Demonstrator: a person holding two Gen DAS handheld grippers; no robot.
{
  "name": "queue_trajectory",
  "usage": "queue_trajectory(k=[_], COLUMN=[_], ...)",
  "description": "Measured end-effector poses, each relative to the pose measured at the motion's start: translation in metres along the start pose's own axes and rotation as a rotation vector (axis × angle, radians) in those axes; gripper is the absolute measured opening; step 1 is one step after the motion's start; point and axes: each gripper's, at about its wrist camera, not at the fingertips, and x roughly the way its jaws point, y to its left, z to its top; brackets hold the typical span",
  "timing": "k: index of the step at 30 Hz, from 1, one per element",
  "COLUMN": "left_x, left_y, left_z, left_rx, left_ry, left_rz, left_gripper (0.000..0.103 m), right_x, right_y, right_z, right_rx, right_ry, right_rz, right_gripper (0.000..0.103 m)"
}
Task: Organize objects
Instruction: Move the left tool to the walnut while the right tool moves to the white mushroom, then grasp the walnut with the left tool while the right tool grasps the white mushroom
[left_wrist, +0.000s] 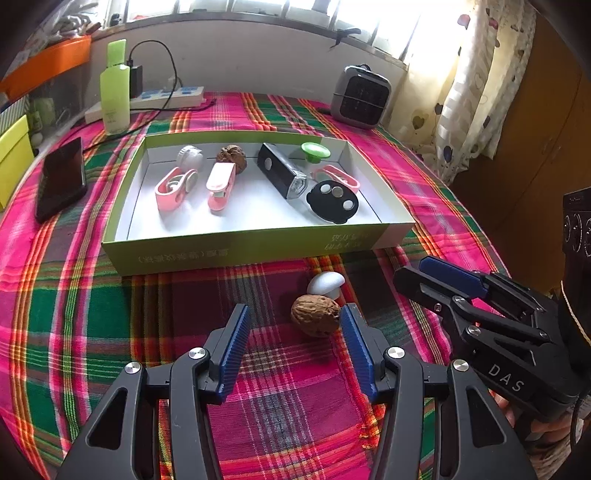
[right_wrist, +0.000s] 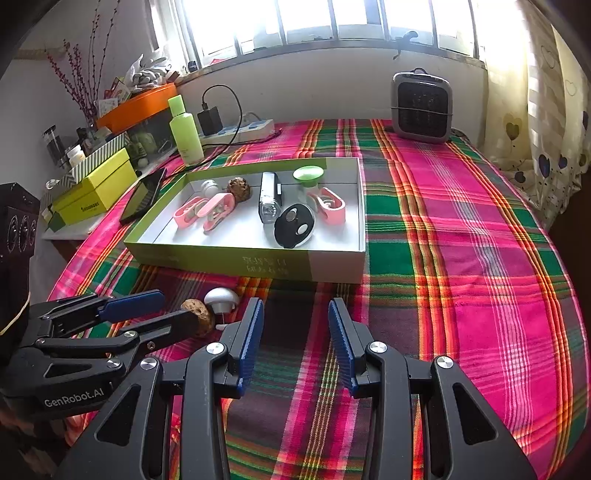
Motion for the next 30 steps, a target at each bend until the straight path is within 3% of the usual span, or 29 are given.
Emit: queue_trajectory(k=[18,27,30], left_x=[0.014,0.015,0.014], left_y=[0.005,0.013,0.017], left_z=[0.004,0.005,0.005], left_rx=[-0.010,-0.017,-0.025], left_ry=[0.006,-0.004,-0.006], left_rz=[0.032,0.049,0.043], left_gripper=[0.049,0.030,0.030], right_x=[0.008,0.012,0.013], right_y=[0.003,0.006,0.008], right_z=[-0.001,0.000,0.000], right_rx=[-0.002,-0.007,-0.011], right_ry=[0.025,0.037,0.041], right_rz=[0.005,0.006,0.007], right_gripper=[0.038,0.038,0.038])
